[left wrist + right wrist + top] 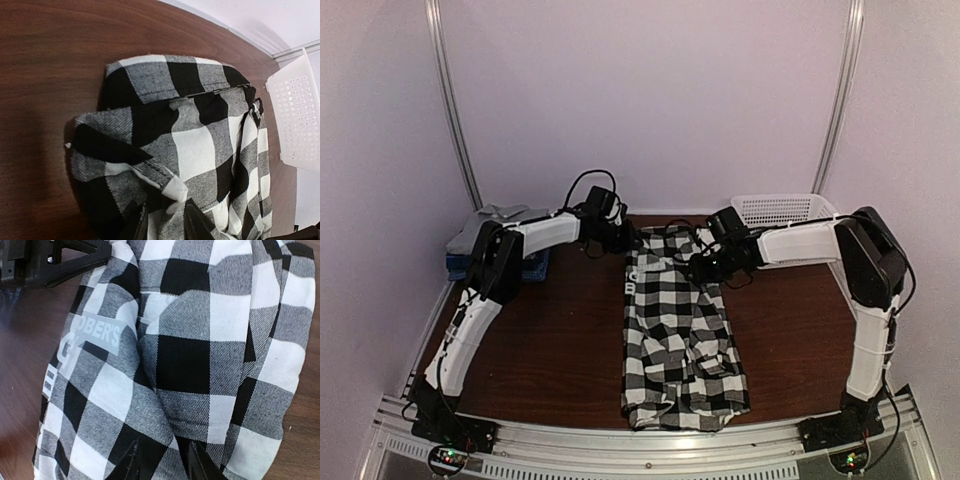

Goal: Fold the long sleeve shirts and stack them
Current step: Smooth out the rectangle-folded shirt at the center of the board, then move the rectangle-folded shirt to the center of the board.

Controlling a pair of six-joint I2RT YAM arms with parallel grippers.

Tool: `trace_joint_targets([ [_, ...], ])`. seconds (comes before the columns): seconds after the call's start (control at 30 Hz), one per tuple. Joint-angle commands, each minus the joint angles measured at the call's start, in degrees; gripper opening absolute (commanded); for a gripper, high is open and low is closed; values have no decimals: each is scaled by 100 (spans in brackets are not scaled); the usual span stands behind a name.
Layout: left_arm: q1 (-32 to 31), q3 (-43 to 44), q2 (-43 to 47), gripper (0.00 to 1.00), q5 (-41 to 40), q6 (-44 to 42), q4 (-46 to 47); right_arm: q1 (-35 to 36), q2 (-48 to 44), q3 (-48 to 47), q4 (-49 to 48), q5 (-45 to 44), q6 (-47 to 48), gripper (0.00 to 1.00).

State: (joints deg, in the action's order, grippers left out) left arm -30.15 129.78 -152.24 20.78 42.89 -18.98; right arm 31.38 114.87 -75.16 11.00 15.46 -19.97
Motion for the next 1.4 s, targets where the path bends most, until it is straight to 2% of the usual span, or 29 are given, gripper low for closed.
trace_joint_targets([
  [0.0, 167, 82, 782, 28, -52, -350, -292, -33, -582, -188, 334, -126, 85, 35],
  [0.07, 168, -252, 1096, 29, -91, -424, -383, -27, -761, -46, 355, -140, 73, 36],
  [0.23, 160, -1776, 1968, 33, 141, -413, -51, -26, -1323, 526, 329, -152, 47, 39],
  [0.37, 146, -2347, 2203, 34, 5, -427, -45, -28, -1847, 1007, 298, -103, -5, 42],
  [0.6, -52, -2199, 1817, 34, -189, -329, -61, -26, -2547, 1602, 260, -22, -103, 47],
  [0.73, -145, -2076, 1598, 35, -607, -45, -27, -24, -2865, 1838, 262, 6, -120, 50],
  [1.07, -288, -1750, 1046, 34, -1036, 328, 78, -2, -3495, 2488, 211, 101, -252, 51],
  [1.17, -298, -1893, 1101, 27, -1060, 472, 248, 17, -3571, 2610, 185, 112, -275, 51],
  [1.37, -288, -2057, 1209, 0, -998, 509, 520, 31, -3640, 2739, 167, 65, -275, 51],
])
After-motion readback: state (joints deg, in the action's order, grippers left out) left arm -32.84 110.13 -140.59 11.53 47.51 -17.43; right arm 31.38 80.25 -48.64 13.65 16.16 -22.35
